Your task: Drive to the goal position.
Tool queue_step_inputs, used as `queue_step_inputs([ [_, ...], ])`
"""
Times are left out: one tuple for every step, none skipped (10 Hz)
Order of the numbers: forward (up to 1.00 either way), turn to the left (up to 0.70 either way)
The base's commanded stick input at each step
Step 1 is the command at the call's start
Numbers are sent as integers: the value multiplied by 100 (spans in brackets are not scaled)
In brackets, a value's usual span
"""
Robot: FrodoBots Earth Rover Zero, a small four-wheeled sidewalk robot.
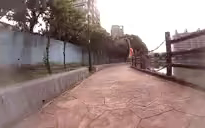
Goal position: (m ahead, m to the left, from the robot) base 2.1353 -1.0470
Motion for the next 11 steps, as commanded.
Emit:
queue_step_inputs([
  [100,0],
  [100,0],
  [100,-31],
  [100,0],
  [100,0],
  [100,0],
  [100,0],
  [100,0],
  [100,0],
  [100,-34],
  [100,-8],
])
